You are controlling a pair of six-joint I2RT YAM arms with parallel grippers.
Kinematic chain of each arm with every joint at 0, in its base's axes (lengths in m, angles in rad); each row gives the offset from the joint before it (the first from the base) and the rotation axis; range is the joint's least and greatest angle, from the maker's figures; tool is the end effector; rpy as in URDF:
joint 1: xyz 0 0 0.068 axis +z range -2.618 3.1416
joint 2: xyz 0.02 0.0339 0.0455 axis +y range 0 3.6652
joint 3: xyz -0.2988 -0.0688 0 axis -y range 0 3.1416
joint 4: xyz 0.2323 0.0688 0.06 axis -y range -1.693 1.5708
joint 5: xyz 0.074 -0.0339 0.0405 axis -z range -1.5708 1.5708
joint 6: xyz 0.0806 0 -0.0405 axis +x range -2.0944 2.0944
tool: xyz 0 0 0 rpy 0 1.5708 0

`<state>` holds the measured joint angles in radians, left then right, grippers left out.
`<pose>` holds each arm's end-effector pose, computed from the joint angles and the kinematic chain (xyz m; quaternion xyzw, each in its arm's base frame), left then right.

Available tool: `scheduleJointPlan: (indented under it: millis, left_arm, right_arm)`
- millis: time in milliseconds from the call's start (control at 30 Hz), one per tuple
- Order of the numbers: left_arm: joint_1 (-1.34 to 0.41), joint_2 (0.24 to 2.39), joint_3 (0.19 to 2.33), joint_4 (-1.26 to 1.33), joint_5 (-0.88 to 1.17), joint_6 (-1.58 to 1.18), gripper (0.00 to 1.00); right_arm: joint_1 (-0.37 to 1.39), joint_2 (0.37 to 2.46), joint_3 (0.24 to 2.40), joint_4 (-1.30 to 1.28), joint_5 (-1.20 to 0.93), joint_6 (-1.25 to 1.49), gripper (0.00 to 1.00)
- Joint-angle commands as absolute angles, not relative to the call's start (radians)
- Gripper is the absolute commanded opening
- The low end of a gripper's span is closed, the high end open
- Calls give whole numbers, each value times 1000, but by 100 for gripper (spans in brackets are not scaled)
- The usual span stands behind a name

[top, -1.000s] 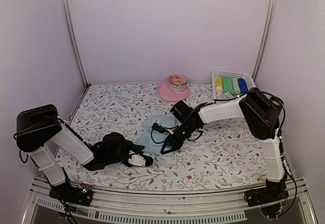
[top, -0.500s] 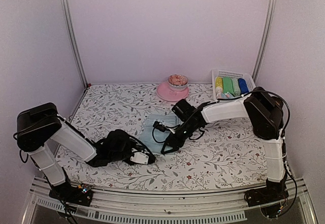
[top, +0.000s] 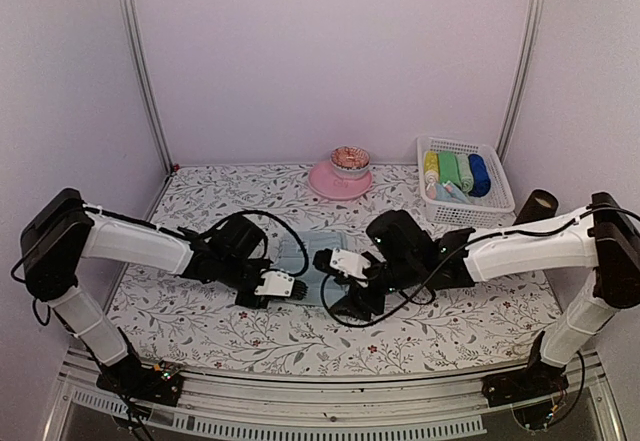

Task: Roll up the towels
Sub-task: Roll the towel at the center of the board.

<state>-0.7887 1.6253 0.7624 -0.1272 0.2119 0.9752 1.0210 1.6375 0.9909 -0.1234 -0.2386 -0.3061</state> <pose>0.2112 -0.2367 0.1466 0.7548 0.5823 -0.0744 0.2929 0.1775 0.3261 0.2135 -0.5997 0.6918 0.2381 0.3242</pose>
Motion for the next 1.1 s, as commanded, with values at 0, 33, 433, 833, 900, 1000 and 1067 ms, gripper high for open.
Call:
scheduleJointPlan:
  millis: [0, 33, 433, 833, 900, 1000, 1067]
  left_arm:
    - [-727, 1702, 862, -408, 425, 921, 0]
    - [-715, 1720, 879, -431, 445, 919, 0]
    - [-609, 1906, 1107, -713, 618, 957, 0]
    - [-579, 2009, 1167, -797, 625, 991, 0]
    - [-578, 2007, 1169, -800, 626, 994, 0]
    - [-576, 2006, 1171, -801, 623, 994, 0]
    - [-575, 2009, 1173, -805, 617, 997, 0]
  right_arm:
    - [1109, 1513, 811, 143, -127, -423, 70]
    - [1123, 1499, 784, 172, -105, -449, 70]
    - [1216, 1735, 877, 240, 170, -606, 69]
    - [1226, 1961, 1002, 259, 377, -720, 64]
    - [1226, 1983, 1009, 260, 405, -726, 63]
    - [1226, 2007, 1014, 259, 428, -735, 60]
    - [1226, 2023, 1022, 256, 447, -743, 58]
